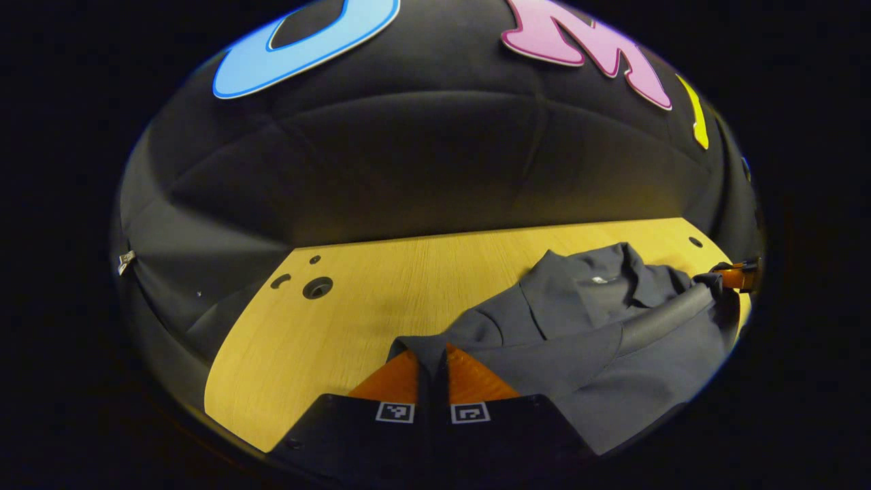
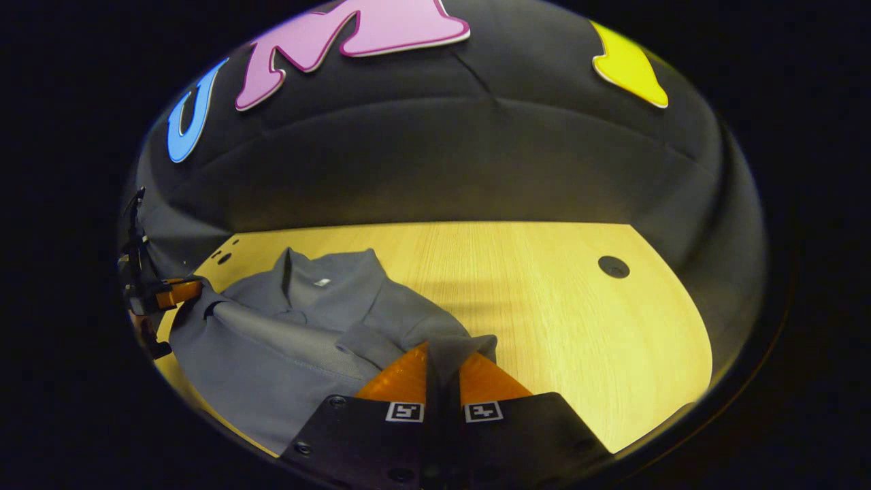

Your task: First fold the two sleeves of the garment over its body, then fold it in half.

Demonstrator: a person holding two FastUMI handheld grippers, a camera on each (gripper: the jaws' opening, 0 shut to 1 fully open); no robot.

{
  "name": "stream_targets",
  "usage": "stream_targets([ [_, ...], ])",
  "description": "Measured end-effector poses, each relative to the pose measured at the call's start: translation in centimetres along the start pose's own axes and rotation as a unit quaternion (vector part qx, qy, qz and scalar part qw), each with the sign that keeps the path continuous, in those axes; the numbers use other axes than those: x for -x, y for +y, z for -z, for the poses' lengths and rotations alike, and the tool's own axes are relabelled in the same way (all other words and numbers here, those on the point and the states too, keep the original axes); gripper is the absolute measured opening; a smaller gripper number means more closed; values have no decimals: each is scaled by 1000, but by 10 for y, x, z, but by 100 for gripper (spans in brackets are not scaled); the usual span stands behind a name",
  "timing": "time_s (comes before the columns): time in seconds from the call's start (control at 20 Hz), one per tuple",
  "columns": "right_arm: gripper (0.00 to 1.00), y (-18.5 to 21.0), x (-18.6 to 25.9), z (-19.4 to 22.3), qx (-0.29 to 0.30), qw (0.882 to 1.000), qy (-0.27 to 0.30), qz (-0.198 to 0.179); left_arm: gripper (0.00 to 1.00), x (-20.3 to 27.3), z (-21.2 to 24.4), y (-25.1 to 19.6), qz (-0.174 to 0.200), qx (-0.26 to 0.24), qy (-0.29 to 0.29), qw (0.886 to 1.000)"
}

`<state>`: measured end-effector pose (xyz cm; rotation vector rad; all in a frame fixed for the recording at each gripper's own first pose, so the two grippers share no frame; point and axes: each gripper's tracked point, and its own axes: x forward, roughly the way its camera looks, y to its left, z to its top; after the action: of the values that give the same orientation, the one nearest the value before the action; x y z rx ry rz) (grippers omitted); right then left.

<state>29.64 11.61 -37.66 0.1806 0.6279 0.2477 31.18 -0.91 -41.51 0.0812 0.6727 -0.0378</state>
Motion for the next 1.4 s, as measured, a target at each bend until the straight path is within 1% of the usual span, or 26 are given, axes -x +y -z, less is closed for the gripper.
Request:
stream_targets([
  [0.1, 11, 1, -8, 9, -2, 1000, 14, -1, 5, -8, 8, -2, -6, -8, 7, 1000],
  [0.15, 18, 1, -10, 14, -3, 1000, 19, -3, 5, -11, 12, -4, -8, -11, 11, 1000],
  [0.2, 19, 1, -12, 15, -4, 1000, 21, -5, 5, -13, 15, -5, -8, -12, 17, 1000],
  [0.25, 22, -1, -11, 17, -4, 1000, 22, 0, 7, -14, 19, -5, -10, -13, 20, 1000],
  [0.3, 37, -5, -10, 16, -2, 1000, 26, 7, 9, -14, 21, -3, -13, -14, 23, 1000],
  [0.35, 41, -8, -7, 18, 0, 1000, 27, 13, 15, -14, 22, -4, -13, -12, 25, 1000],
  [0.4, 47, -8, -4, 17, 2, 1000, 27, 15, 18, -12, 23, -1, -17, -10, 24, 1000],
  [0.45, 53, -8, 1, 14, 1, 1000, 23, 14, 29, -9, 23, 0, -17, -6, 22, 1000],
  [0.5, 72, -6, 6, 13, 1, 1000, 20, 10, 45, -4, 22, 0, -15, 0, 18, 1000],
  [0.55, 77, -6, 14, 11, 3, 1000, 17, 11, 60, 2, 21, -1, -11, 6, 14, 1000],
  [0.6, 86, -3, 21, 9, 7, 1000, 12, 8, 71, 8, 20, -2, -4, 11, 11, 1000],
  [0.7, 96, 0, 40, 3, 14, 1000, -1, 9, 84, 19, 19, -6, 4, 12, 3, 1000],
  [0.75, 98, 2, 49, 0, 14, 1000, -8, 9, 90, 28, 19, -6, 6, 9, 0, 1000],
  [0.85, 99, 9, 68, -5, 12, 1000, -18, 8, 91, 44, 16, -8, 11, 9, -7, 1000],
  [1.0, 99, 21, 99, -15, 15, 999, -34, 1, 91, 74, 5, -11, 23, 15, -27, 999],
  [1.2, 99, 42, 143, -24, 11, 999, -52, -12, 90, 128, -18, -13, 35, 16, -68, 997],
  [1.25, 99, 46, 155, -25, 11, 998, -57, -14, 91, 142, -20, -17, 44, 21, -73, 996],
  [1.4, 99, 56, 184, -30, 8, 997, -71, -21, 91, 180, -26, -22, 56, 30, -86, 994],
])
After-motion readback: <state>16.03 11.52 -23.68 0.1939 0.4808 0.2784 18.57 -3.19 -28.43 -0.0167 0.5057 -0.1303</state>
